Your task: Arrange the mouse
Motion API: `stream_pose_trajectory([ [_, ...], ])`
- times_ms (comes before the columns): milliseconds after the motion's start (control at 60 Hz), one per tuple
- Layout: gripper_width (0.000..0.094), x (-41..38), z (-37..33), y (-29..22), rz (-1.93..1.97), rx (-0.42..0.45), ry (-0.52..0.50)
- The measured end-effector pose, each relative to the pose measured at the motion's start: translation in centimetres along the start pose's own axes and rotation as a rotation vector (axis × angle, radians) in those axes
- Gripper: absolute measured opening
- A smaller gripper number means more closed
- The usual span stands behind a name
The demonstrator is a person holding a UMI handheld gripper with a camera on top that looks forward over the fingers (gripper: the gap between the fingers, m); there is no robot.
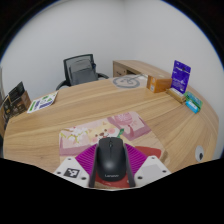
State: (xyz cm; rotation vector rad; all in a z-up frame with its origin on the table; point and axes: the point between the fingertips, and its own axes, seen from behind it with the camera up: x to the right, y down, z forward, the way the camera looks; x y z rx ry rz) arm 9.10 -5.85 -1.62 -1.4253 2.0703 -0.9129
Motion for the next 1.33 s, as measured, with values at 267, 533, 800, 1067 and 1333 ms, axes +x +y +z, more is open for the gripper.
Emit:
stream_pose_trajectory([
  [267, 0.0875, 0.3, -8.0, -3.7, 0.004, 0.038, -0.006],
  [533, 0.0876, -0.5, -27.7, -5.6, -0.067, 0.091, -0.045],
  [800, 0.0864, -1.6, -39.4, -0.8, -0.120, 0.085, -0.089],
  [1067, 0.0865, -1.0, -42.6, 1.3, -0.152, 0.102, -0.092],
  [1333, 0.0865, -0.3, -43.0, 1.8, -0.178, 0.107, -0.100],
])
